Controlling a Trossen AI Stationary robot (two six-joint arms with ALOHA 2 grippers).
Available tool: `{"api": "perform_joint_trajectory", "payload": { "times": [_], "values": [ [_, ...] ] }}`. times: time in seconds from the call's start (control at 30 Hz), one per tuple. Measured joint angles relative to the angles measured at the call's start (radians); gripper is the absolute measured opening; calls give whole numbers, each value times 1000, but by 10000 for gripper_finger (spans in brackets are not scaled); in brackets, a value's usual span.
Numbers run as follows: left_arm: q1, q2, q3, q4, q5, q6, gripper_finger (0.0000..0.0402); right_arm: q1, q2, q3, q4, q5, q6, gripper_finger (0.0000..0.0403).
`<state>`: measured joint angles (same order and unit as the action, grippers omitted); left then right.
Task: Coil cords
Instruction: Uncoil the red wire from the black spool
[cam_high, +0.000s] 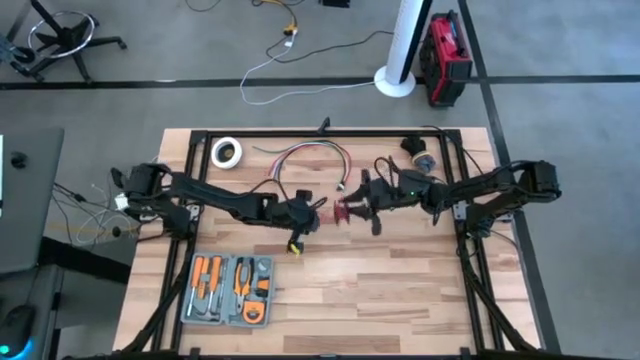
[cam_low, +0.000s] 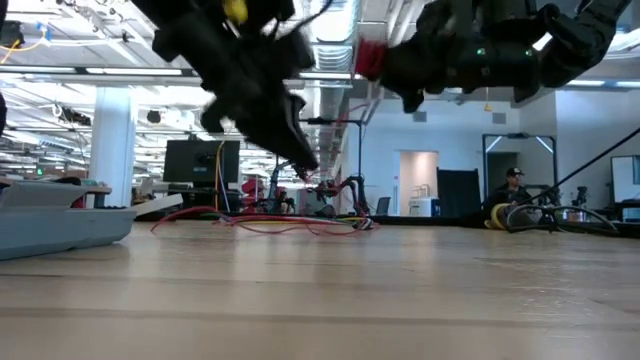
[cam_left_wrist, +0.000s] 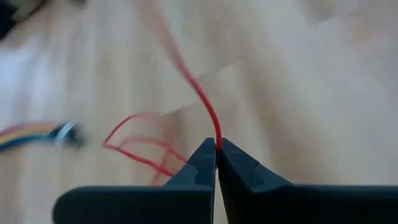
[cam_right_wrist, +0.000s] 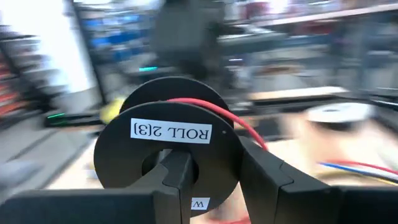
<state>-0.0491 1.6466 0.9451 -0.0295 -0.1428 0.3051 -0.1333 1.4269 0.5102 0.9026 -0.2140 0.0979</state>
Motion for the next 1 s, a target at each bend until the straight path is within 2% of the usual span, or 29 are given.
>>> {"api": "perform_joint_trajectory", "payload": {
  "times": [0.17, 0.37, 0.53, 0.77, 1.0],
  "values": [
    [38, 24, -1, 9, -218, -30, 0, 4, -1, 2, -38, -219, 6, 108],
    [90, -20, 0, 49, -358, -12, 0, 0, -1, 2, -205, -227, 7, 108],
    [103, -102, 0, 75, -391, 59, 0, -14, -1, 2, -314, -139, 28, 108],
    [77, -244, 0, 87, -380, 91, 0, -49, -1, 2, -364, 11, 36, 108],
    [11, -350, 0, 39, -241, 88, 0, -74, -1, 2, -364, 231, 52, 108]
  ]
}}
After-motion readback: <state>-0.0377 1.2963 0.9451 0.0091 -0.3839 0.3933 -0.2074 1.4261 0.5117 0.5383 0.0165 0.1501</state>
